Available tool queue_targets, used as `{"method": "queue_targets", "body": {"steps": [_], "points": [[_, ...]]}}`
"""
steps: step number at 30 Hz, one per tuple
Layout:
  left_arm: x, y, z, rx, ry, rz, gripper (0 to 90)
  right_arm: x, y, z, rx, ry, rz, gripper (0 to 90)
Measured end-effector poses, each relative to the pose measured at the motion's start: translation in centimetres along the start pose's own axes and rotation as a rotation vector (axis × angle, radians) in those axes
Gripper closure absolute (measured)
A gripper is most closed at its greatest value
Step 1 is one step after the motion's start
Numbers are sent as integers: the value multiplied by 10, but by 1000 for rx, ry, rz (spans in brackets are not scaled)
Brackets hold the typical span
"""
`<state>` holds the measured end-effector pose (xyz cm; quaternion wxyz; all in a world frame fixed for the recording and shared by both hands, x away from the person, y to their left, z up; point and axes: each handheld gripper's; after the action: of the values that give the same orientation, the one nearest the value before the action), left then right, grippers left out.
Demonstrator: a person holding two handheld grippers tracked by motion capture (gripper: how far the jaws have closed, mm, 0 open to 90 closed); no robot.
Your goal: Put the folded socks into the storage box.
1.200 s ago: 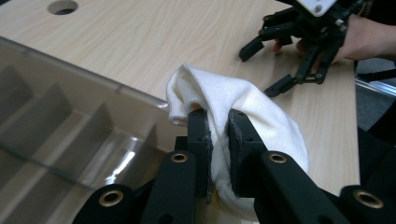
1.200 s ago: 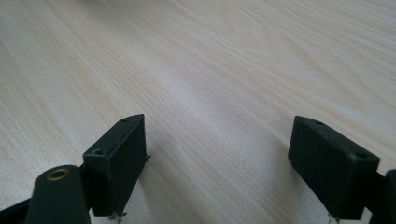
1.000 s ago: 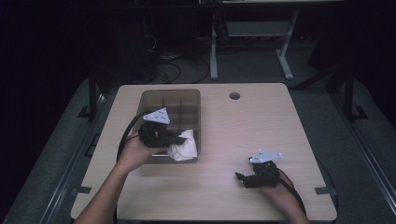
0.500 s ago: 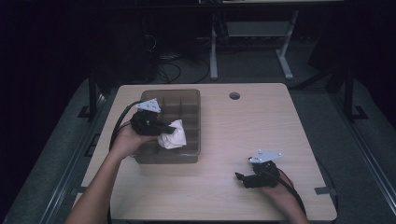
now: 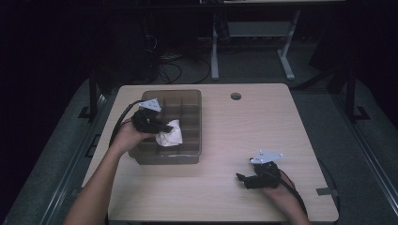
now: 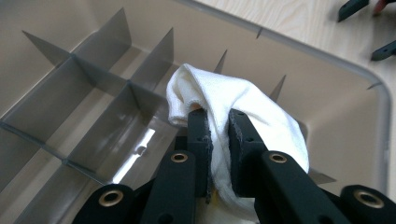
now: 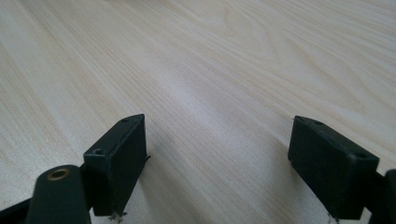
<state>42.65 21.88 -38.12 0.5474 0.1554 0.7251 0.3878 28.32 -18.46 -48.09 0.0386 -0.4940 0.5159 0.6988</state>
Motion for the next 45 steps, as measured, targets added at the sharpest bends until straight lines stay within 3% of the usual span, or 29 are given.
{"method": "queue_targets", "body": {"steps": [25, 45], "points": [[5, -28, -2, -37, -95, 137, 807, 0, 0, 0, -1, 2, 0, 190], [4, -35, -1, -28, -61, 179, 809, 0, 0, 0, -1, 1, -1, 190]]}}
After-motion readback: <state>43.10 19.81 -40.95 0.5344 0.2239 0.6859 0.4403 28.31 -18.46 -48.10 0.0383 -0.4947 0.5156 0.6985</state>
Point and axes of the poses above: each handheld gripper's, and its own axes: y roughly backward along the jaws, x roughly out of its underside, z roughly to its left, and after that the axes turned 4 degrees about x, right-handed
